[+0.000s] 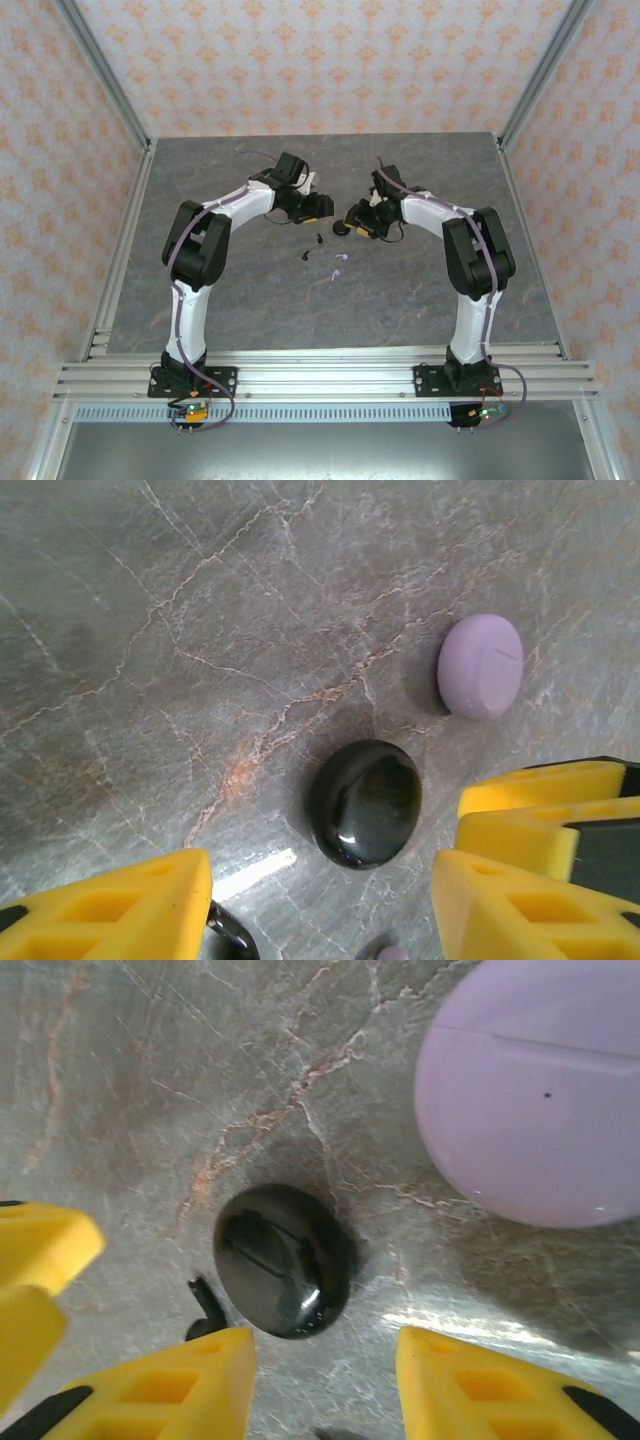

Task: Insert wireless bluetooth earbuds into charging case

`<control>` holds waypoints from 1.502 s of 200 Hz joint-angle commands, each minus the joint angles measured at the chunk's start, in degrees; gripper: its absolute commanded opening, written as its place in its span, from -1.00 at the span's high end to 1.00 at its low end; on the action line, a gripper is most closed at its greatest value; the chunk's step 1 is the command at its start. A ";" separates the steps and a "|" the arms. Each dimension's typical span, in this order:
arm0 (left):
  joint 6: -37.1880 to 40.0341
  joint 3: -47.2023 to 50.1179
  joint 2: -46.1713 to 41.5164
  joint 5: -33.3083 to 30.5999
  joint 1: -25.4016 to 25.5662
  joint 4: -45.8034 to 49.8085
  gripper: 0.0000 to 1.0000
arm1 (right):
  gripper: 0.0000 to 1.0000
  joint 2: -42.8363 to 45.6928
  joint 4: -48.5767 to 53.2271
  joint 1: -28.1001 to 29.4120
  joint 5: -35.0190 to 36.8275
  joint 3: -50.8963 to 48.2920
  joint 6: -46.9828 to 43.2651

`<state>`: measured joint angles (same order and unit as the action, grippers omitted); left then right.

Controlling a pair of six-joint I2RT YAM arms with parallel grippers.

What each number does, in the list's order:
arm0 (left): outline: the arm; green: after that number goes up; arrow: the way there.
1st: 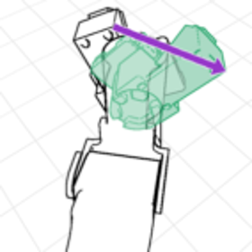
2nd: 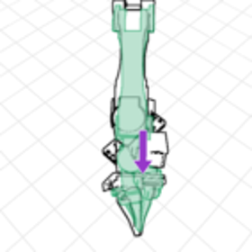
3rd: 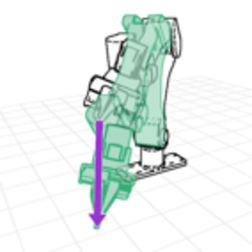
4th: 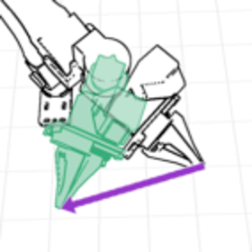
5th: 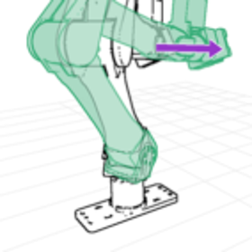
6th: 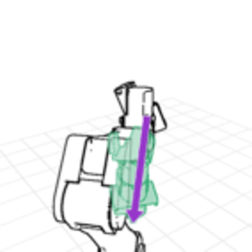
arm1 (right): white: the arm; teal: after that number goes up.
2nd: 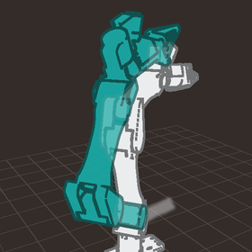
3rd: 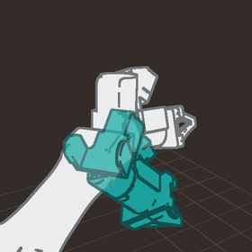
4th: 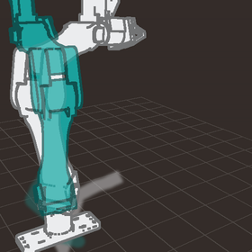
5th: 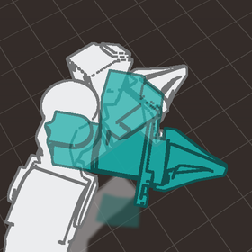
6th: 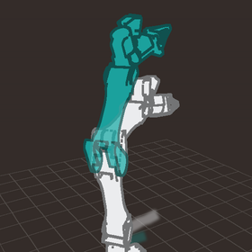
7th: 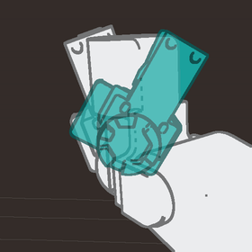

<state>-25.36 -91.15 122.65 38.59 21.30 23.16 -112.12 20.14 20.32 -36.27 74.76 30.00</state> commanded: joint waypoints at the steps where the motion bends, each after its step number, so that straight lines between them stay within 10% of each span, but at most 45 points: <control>1: -1.52 -2.19 0.60 2.24 0.32 -1.23 -0.17 | 0.22 -0.09 -4.96 0.10 -1.61 -0.54 3.93; 300: -4.93 -2.36 6.42 6.80 2.43 -2.44 0.14 | 0.67 -4.95 -6.71 0.16 0.74 -3.04 6.02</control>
<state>-29.19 -93.86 128.55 44.18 23.53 20.16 -114.72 12.73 20.29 -37.76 72.79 35.99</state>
